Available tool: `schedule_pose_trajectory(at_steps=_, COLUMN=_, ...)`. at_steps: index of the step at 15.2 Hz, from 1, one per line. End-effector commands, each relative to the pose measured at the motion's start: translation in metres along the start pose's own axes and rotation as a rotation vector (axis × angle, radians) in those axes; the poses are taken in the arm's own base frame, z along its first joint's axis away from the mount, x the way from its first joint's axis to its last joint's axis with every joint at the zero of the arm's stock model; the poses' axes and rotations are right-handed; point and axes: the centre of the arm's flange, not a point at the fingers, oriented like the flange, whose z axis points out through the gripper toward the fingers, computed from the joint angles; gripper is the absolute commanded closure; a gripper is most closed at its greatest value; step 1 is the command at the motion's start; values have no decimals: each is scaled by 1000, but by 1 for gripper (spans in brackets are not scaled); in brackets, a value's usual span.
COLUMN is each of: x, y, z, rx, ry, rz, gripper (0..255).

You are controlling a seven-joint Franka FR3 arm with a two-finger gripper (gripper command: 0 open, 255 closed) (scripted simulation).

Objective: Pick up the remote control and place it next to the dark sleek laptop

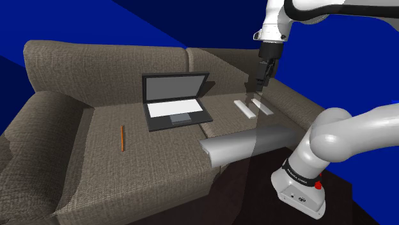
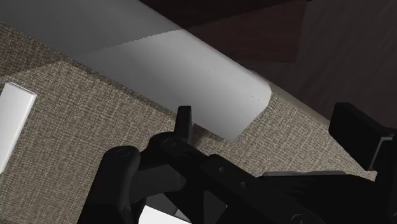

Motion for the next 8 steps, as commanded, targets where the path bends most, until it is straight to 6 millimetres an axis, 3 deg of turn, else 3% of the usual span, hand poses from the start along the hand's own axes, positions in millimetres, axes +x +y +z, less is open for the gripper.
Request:
schedule_pose_trajectory(at_steps=1, x=0, y=0, z=0, rx=0, ry=0, rz=0, gripper=0)
schedule_pose_trajectory(at_steps=8, x=32, y=67, z=48, rx=-18, ry=34, rz=65, gripper=0)
